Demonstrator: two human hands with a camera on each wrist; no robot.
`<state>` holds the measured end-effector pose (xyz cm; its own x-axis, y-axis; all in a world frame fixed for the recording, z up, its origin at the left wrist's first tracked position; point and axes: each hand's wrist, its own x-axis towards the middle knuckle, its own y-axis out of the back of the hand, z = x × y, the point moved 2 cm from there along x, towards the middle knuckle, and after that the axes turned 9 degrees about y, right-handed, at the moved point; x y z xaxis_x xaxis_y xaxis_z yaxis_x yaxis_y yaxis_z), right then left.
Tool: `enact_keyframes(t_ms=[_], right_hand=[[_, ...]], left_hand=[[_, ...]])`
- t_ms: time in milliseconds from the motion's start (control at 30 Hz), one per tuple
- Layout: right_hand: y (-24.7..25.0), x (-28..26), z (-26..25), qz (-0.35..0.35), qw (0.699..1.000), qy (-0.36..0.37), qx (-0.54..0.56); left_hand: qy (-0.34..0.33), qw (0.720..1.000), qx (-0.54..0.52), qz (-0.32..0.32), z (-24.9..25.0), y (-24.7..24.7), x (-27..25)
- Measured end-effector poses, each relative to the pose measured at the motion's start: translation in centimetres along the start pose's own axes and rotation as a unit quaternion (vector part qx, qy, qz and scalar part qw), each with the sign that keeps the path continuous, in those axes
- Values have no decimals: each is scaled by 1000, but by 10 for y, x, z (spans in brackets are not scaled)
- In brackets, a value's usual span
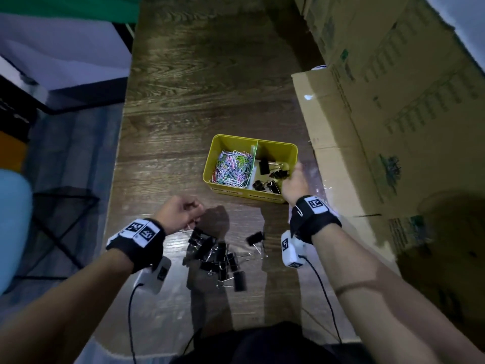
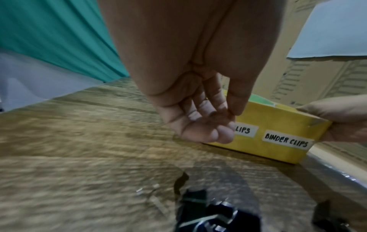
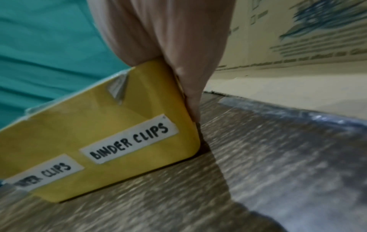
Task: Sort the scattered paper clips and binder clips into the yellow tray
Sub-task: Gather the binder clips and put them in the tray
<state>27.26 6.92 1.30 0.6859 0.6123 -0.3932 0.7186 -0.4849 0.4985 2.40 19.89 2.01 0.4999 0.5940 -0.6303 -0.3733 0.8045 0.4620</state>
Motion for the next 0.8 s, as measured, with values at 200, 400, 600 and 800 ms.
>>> enact_keyframes(t_ms=[200, 400, 600, 800], right_hand=[[-59, -19, -24, -153, 975, -1, 162], [-42, -58, -10, -215, 974, 71, 4], [-61, -92, 42, -269, 905, 124, -306], [-70, -101, 36, -200, 926, 149, -284]], left_hand=[[-3, 997, 55, 55, -50, 16, -13], [-123, 963, 235, 45, -68, 11, -25], [-126, 910, 394, 9, -72, -18, -17], [-99, 931, 349, 32, -86, -20, -11]])
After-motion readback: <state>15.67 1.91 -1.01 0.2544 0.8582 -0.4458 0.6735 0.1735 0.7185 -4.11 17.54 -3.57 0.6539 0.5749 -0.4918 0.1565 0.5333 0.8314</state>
